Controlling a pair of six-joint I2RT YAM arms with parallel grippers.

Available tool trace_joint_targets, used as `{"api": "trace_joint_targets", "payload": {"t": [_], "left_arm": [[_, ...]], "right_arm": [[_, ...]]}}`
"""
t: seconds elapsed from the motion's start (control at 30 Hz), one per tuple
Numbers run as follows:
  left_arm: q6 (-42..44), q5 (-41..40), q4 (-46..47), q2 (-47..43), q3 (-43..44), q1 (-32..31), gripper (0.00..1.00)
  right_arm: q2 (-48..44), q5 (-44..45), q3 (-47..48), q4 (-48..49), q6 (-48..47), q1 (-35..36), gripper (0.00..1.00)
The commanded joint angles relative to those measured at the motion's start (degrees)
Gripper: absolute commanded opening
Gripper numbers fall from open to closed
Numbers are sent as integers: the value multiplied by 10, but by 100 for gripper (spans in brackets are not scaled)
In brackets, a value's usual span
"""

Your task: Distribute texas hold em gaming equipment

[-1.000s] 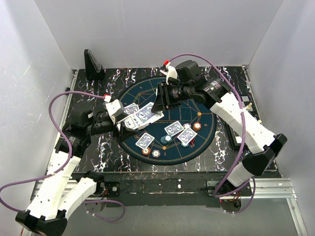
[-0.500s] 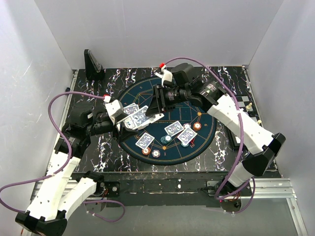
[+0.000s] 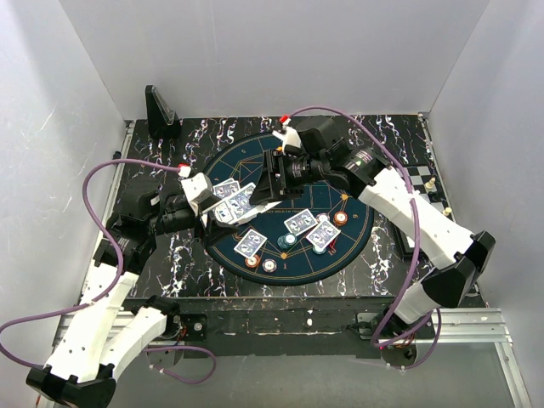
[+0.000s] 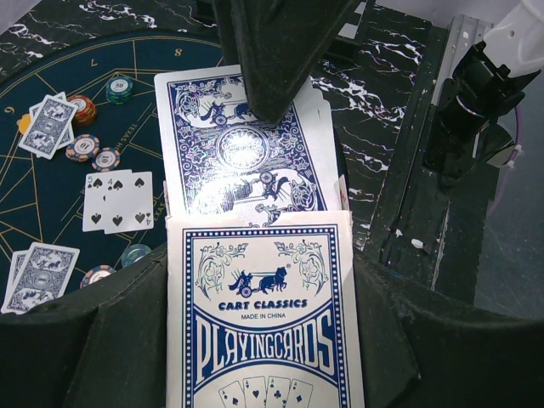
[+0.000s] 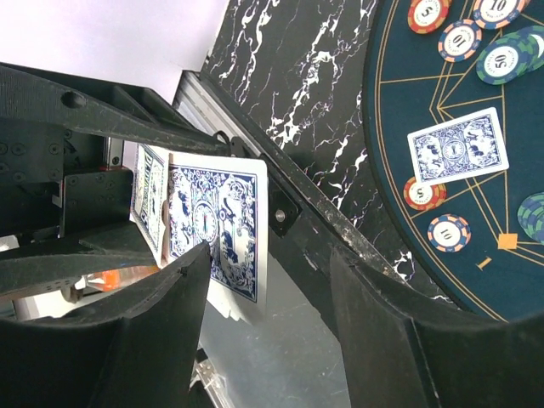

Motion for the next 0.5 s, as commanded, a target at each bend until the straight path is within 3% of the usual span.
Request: {"api": "trace_joint_targets", "payload": {"t": [0.0, 0.47], "left_arm": [[5, 7, 10, -11, 14, -2, 0], [10, 5, 9, 0, 18, -2, 0]], "right_arm": [[-51, 25, -7, 25, 11, 1, 66], [-36, -10, -4, 64, 31, 26, 63]]}}
